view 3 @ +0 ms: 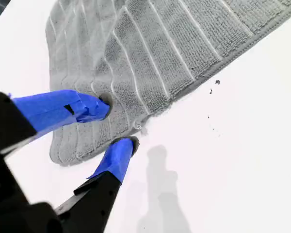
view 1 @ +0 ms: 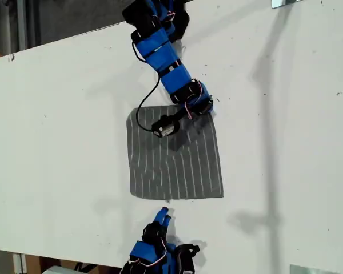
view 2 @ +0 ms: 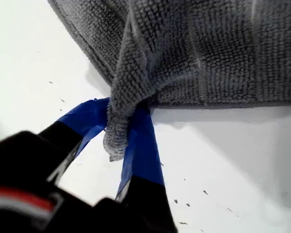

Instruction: Grasp corners of a square towel and fold twice.

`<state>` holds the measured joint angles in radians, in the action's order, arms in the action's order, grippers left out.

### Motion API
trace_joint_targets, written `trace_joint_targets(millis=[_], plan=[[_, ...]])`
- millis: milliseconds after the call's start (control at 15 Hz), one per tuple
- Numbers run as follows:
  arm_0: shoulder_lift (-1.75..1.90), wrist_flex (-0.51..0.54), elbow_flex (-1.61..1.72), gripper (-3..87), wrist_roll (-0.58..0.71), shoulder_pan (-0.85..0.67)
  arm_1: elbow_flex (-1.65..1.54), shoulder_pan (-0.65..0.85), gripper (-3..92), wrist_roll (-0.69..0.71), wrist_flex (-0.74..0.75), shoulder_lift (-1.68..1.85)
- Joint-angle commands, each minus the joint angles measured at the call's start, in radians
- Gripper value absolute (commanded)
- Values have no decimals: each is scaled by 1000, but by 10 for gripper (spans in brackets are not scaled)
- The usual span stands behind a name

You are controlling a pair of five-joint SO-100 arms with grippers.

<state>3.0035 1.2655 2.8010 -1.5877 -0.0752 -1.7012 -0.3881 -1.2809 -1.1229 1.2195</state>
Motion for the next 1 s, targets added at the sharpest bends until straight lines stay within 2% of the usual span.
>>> trace_joint_targets(millis=[0, 67, 133, 333, 667, 933], plan=[[-146, -190, -26, 128, -61, 132, 2, 2, -1, -5, 2, -3], [-304, -341, -21, 129, -117, 224, 2, 3, -1, -3, -2, -3], [-522, -422, -100, 134, -169, 311, 2, 6, -1, 0, -5, -3], [-1040, -368, -512, 160, -213, 456, 2, 2, -1, -3, -5, -6], [-1427, -411, -825, 177, -192, 499, 0, -6, -1, -5, -3, -9], [-1555, -431, -887, 191, -227, 512, 0, -17, -1, -8, -3, -8]])
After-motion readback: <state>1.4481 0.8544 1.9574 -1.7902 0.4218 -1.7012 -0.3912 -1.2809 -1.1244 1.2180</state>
